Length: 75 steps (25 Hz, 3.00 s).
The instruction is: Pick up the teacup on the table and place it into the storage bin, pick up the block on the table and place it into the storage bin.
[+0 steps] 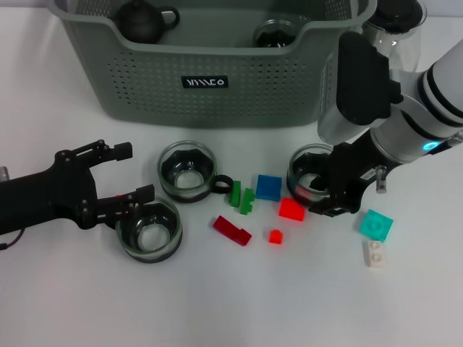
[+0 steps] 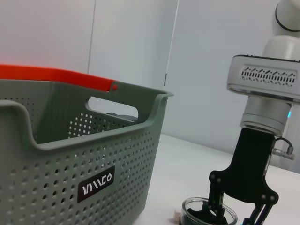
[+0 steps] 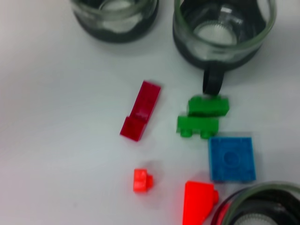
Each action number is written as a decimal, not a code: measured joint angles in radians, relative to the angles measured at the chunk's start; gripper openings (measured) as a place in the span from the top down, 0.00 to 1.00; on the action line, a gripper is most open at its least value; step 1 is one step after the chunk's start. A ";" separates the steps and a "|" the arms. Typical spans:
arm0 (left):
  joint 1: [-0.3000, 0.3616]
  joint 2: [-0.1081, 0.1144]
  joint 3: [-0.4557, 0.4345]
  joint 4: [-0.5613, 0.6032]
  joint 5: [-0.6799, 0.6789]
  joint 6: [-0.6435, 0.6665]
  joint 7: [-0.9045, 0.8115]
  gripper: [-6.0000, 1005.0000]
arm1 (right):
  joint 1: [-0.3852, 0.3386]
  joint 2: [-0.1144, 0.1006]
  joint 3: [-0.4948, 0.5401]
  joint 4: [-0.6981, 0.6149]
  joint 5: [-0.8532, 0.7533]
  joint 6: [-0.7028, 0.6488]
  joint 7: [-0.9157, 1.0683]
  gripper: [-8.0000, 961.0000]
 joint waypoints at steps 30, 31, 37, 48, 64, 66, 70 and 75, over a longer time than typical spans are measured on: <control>-0.010 0.000 0.000 -0.014 0.002 -0.012 0.000 0.16 | -0.014 -0.004 0.586 -0.239 0.608 -0.064 -0.057 0.93; -0.011 0.000 0.000 -0.014 0.002 -0.012 0.000 0.16 | -0.006 -0.005 0.546 -0.240 0.599 0.007 -0.022 0.93; -0.011 -0.006 0.000 -0.014 0.000 -0.021 0.000 0.16 | 0.157 -0.010 0.304 -0.117 0.288 0.441 0.350 0.93; -0.010 -0.011 0.002 -0.014 0.001 -0.034 -0.005 0.16 | 0.564 -0.005 0.272 0.573 -0.063 0.709 0.544 0.93; -0.022 -0.013 0.002 -0.014 0.005 -0.034 -0.006 0.16 | 0.545 -0.015 0.243 0.607 -0.086 0.650 0.573 0.90; -0.019 -0.013 0.002 -0.014 0.003 -0.034 -0.006 0.16 | 0.541 -0.014 0.244 0.600 -0.086 0.650 0.573 0.88; -0.018 -0.012 0.002 -0.014 0.002 -0.035 -0.003 0.16 | 0.484 -0.012 0.261 0.480 -0.070 0.628 0.570 0.69; -0.017 -0.012 0.001 -0.014 0.002 -0.036 -0.002 0.16 | 0.201 -0.006 0.284 0.026 0.213 0.608 0.424 0.57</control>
